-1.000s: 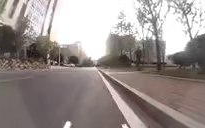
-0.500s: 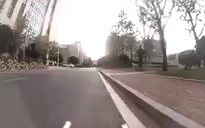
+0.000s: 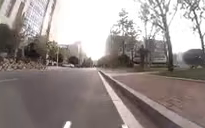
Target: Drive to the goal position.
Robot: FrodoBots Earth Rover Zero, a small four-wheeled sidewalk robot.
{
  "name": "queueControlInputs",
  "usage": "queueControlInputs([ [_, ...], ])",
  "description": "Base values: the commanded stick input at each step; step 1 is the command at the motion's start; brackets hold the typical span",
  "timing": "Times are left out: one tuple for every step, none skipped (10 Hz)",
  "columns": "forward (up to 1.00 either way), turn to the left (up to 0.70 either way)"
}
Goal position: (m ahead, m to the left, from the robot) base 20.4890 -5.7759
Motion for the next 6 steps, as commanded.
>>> queueControlInputs([
  [1.0,0.0],
  [1.0,0.0],
  [1.0,0.0],
  [1.0,0.0],
  [1.0,0.0],
  [1.0,0.0],
])
